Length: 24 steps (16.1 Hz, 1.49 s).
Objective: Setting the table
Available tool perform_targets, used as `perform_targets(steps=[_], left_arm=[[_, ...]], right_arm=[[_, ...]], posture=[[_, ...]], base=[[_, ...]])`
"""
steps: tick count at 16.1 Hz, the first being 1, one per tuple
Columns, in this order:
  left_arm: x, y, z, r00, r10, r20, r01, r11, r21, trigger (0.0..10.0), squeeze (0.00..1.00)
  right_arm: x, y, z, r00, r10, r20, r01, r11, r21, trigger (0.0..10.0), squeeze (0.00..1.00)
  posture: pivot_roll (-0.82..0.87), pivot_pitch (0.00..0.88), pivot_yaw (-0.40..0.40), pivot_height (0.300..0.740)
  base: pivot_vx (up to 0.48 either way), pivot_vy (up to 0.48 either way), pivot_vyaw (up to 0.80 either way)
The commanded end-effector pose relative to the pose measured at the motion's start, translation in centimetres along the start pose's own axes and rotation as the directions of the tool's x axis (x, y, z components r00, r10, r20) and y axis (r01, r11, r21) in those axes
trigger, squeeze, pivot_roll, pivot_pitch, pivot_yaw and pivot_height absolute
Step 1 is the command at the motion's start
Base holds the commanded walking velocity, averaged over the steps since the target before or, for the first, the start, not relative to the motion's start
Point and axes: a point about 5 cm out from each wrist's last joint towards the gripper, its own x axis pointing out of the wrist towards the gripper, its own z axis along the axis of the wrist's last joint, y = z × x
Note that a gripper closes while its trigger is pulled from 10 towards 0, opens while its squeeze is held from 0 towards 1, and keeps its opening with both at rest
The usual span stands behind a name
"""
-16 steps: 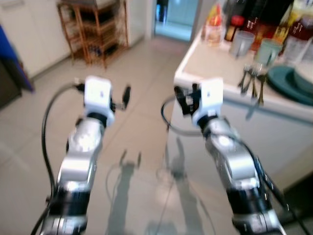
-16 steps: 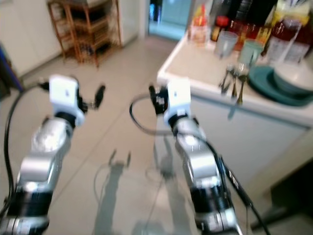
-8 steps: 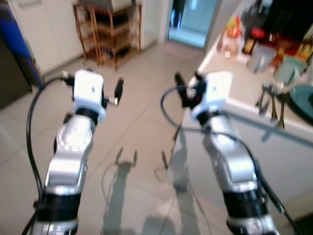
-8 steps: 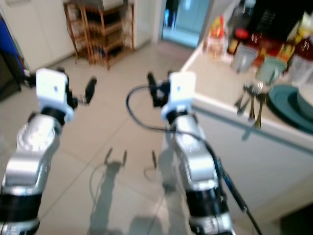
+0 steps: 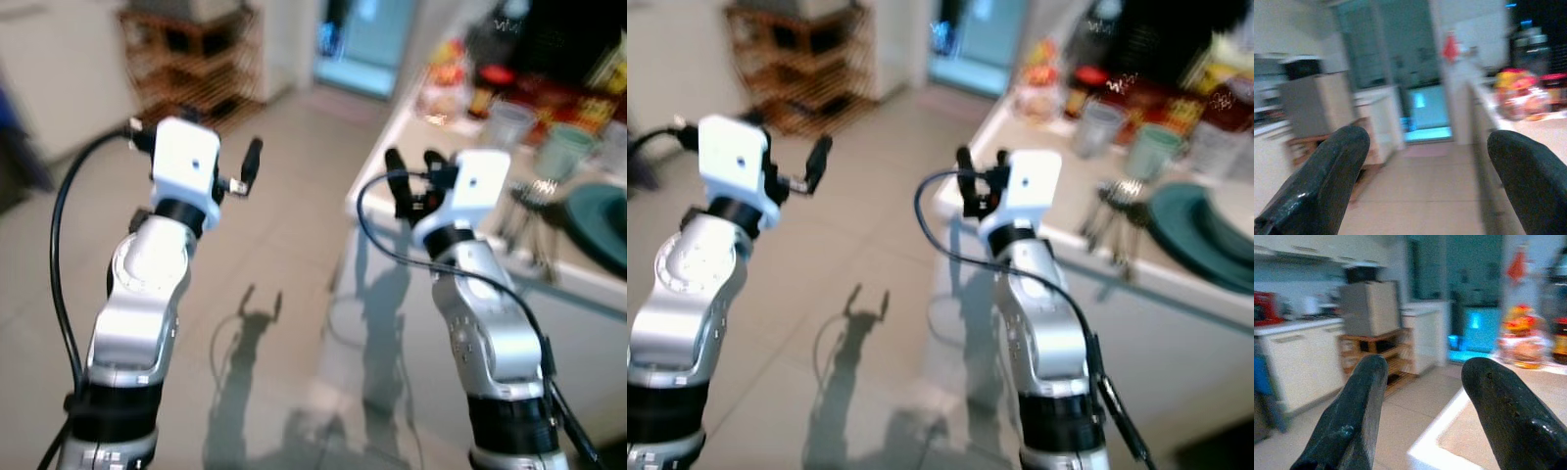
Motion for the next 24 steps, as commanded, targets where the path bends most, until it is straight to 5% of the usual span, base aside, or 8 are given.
perform_targets(steps=[1,13,24], left_arm=[[0.6,-1.3,0.5,0.998,-0.055,0.012,0.055,0.998,-0.018,10.0,0.0],[0.1,-1.4,-0.3,0.999,-0.035,-0.013,0.034,0.998,-0.047,10.0,0.0],[-0.3,-0.3,-1.0,0.998,0.017,-0.062,-0.017,1.0,-0.009,10.0,0.0]], right_arm=[[-0.3,-2.0,0.2,0.997,-0.074,-0.011,0.074,0.996,-0.041,10.0,0.0],[0.6,-3.0,0.5,0.995,-0.091,-0.05,0.085,0.991,-0.106,10.0,0.0],[2.4,-2.1,0.1,0.993,0.052,-0.106,-0.063,0.993,-0.096,10.0,0.0]], posture=[[0.09,0.0,-0.061,0.74],[0.08,0.0,-0.083,0.74],[0.09,0.0,-0.109,0.74]], base=[[0.39,0.0,-0.74],[0.392,0.0,-0.23],[0.317,0.0,0.0]])
